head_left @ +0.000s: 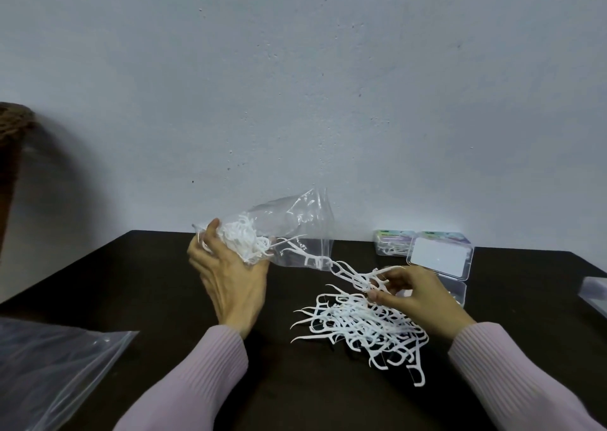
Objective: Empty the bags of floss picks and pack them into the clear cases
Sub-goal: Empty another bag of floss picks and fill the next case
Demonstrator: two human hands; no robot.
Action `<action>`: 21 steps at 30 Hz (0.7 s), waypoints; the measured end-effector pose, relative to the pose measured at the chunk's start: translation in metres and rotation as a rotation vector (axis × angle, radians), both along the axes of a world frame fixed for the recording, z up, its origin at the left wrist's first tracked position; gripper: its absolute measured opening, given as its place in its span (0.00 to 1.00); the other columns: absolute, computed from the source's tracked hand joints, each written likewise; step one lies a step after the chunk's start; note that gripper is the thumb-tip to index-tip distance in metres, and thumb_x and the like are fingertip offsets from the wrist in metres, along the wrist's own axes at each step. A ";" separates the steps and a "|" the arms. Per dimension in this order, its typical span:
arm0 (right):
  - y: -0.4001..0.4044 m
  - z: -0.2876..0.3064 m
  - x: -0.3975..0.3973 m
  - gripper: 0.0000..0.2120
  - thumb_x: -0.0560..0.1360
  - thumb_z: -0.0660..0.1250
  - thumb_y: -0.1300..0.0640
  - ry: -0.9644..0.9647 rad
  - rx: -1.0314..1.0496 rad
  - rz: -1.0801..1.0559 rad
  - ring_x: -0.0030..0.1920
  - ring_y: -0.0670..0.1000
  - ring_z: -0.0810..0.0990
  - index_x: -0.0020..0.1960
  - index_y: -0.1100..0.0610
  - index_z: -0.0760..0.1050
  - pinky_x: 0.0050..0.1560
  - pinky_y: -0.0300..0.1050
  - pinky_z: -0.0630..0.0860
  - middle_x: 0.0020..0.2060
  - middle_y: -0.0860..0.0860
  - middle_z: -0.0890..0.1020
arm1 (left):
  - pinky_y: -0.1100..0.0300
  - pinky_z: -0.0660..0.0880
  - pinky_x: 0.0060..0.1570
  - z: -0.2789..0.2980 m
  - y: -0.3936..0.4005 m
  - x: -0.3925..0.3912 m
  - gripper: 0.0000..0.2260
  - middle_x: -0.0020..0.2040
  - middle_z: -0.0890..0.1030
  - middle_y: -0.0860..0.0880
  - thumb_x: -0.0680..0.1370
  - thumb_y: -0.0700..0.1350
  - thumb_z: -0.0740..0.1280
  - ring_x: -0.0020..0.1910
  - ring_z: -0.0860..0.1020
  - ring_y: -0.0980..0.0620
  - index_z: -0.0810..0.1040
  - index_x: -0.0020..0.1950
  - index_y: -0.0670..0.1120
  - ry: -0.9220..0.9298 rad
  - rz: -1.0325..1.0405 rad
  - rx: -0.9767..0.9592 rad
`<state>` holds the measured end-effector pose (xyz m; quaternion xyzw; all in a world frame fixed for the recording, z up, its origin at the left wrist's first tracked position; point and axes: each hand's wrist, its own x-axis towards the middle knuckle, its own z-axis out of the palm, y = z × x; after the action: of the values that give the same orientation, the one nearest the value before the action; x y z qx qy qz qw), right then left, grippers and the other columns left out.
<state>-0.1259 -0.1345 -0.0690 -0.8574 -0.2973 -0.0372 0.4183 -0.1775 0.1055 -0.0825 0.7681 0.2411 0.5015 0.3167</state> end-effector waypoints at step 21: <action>0.019 0.011 -0.019 0.08 0.76 0.62 0.59 0.350 0.329 0.254 0.37 0.43 0.81 0.54 0.53 0.75 0.40 0.37 0.78 0.48 0.51 0.80 | 0.48 0.63 0.67 -0.002 -0.028 -0.005 0.49 0.67 0.56 0.46 0.56 0.66 0.75 0.67 0.59 0.45 0.54 0.70 0.55 0.003 -0.170 0.195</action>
<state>-0.1445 -0.1157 -0.0576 -0.7272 -0.3156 0.1165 0.5983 -0.1822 0.0777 -0.0849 0.8137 0.1256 0.4929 0.2815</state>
